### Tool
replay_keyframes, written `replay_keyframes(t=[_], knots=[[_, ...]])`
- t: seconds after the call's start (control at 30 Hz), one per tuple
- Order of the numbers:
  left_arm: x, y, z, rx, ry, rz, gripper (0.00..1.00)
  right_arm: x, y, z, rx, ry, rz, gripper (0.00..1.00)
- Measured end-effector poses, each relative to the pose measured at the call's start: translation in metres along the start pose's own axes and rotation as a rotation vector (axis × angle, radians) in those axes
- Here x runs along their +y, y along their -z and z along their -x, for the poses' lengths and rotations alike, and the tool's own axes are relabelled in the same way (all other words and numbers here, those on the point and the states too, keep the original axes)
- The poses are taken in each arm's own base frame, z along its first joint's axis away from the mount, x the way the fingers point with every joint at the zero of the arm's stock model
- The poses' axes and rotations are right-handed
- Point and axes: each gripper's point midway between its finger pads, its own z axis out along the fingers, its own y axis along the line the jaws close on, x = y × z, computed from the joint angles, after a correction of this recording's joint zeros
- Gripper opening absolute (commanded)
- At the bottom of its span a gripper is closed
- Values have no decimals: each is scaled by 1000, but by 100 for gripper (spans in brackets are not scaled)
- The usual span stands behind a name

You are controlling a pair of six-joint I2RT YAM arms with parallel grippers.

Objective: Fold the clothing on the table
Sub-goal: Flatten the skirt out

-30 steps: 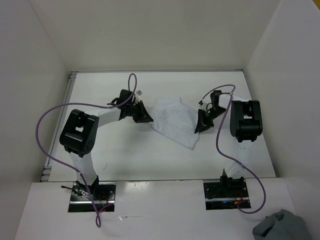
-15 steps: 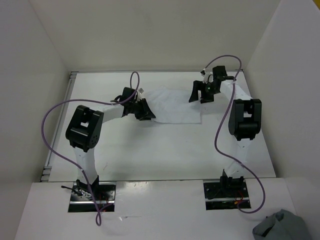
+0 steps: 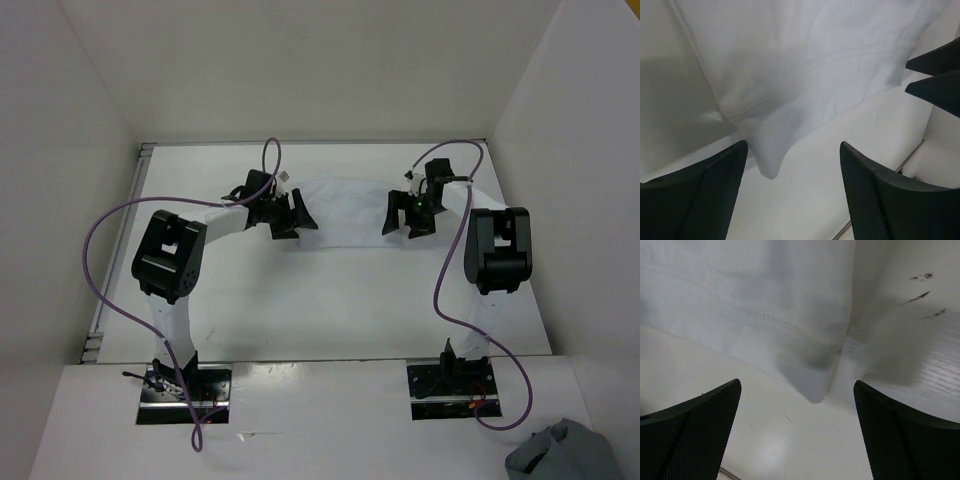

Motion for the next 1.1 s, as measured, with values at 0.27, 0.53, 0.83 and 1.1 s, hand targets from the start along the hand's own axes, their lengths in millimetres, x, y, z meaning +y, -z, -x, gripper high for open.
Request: replay_keyframes(t=[0.27,0.53,0.83,1.1], knots=[[3,-2,-2,12,-13,4,70,-4,-8,-14,35,-26,-1,86],[12,-15,-12,59,4,-4,63,-1,-12,-13,39,-39,38,77],[16,-14,-13,66,-37,14,19,-1,-17,-12,40,-39,52,53],[22,-19,-24,103,-51,38,0,-4,-22,-16,56,-44,49,0]])
